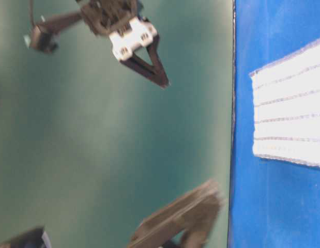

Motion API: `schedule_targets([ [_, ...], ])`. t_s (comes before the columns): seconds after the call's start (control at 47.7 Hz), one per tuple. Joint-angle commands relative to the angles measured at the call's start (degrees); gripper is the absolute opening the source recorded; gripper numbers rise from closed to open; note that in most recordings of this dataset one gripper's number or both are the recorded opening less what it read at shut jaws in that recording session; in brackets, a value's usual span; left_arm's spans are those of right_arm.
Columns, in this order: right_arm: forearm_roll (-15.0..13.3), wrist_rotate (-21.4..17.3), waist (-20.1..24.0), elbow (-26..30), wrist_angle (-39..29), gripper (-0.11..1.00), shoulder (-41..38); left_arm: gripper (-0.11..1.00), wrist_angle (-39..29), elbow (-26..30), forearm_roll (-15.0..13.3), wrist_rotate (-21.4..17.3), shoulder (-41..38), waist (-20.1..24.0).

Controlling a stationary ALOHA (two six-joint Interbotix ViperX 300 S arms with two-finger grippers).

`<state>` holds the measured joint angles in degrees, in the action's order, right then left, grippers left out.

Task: Fold the blue towel.
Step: 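Release the strip and move both grippers outward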

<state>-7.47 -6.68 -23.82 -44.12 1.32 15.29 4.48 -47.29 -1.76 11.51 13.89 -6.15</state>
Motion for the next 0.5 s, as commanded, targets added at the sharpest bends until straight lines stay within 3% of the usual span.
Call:
schedule_targets([
  [0.0,0.79,-0.44,2.02,-2.9,2.2,0.55,5.01,0.79,2.55,-1.49,0.18,-0.09,4.22,0.97],
  [0.272,1.49,-2.99,8.88,-11.25,5.89,0.55,15.03,0.79,8.0,-5.98,0.18,-0.26,8.79,2.9],
  [0.482,1.49,-3.16,10.11,-12.66,6.68,0.55,15.82,0.79,8.88,-6.42,0.26,-0.79,9.4,3.6],
])
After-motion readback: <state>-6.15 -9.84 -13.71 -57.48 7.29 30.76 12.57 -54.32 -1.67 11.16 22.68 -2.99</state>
